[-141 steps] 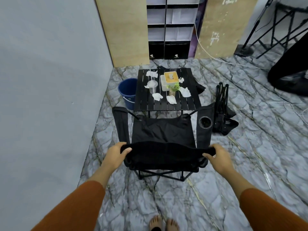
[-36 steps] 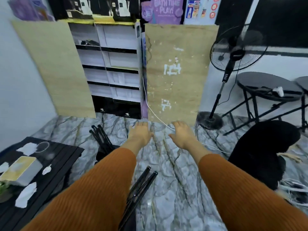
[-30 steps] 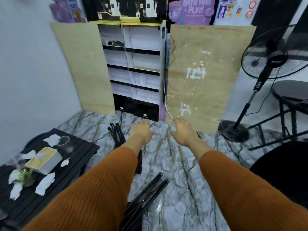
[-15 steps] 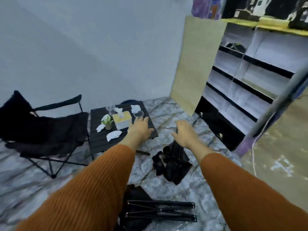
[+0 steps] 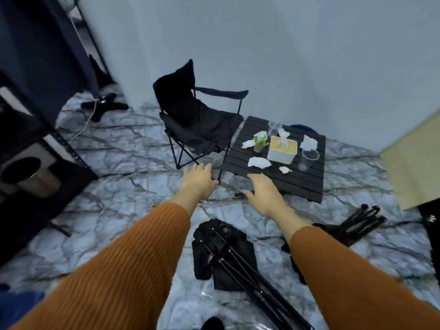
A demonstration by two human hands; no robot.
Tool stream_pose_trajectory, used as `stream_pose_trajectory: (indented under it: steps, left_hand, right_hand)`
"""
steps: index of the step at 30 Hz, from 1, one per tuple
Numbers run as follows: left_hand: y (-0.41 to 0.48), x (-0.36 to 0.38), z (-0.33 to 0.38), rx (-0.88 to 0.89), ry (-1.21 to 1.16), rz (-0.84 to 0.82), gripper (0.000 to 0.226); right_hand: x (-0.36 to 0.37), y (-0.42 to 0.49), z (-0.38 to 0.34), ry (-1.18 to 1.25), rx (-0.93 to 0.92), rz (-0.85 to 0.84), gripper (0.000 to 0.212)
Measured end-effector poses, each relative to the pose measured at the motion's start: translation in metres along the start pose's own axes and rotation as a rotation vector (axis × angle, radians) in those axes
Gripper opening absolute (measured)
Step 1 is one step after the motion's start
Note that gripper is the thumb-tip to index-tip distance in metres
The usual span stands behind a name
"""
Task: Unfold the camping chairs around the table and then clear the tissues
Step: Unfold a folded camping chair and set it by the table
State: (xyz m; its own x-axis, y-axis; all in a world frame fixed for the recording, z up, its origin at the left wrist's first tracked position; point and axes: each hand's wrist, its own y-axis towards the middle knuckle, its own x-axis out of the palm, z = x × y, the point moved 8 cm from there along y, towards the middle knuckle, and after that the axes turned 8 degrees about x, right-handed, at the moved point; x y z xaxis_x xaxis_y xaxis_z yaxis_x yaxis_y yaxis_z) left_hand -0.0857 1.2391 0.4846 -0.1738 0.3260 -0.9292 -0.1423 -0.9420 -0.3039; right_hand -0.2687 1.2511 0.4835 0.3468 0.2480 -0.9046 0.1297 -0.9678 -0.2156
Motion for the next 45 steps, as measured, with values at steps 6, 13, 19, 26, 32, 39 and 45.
stream_pose_trajectory:
  steps: [6,13,19,26,32,39,45]
  left_hand:
    - [0.032,0.101,-0.073,-0.117,-0.041,-0.051,0.066]
    - [0.109,0.322,-0.155,-0.243,-0.106,-0.103,0.065]
    - [0.189,0.516,-0.221,-0.345,-0.323,-0.018,0.057]
    - [0.268,0.658,-0.278,-0.392,-0.641,0.1,0.062]
    - [0.29,0.696,-0.294,-0.482,-1.061,0.108,0.039]
    - [0.287,0.693,-0.275,-0.617,-1.64,0.203,0.02]
    - [0.262,0.678,-0.258,-0.702,-1.776,0.296,0.02]
  right_hand:
    - [0.114,0.058,0.008,-0.011,-0.061,-0.077,0.044]
    - [0.323,0.148,0.083,-0.018,-0.03,-0.185,0.049]
    - [0.517,0.226,0.143,0.049,-0.002,-0.239,0.047]
    - [0.667,0.311,0.176,0.168,0.047,-0.272,0.053]
    - [0.713,0.346,0.195,0.364,0.252,-0.339,0.067]
    - [0.715,0.342,0.196,0.576,0.36,-0.4,0.052]
    - [0.694,0.321,0.197,0.756,0.49,-0.385,0.036]
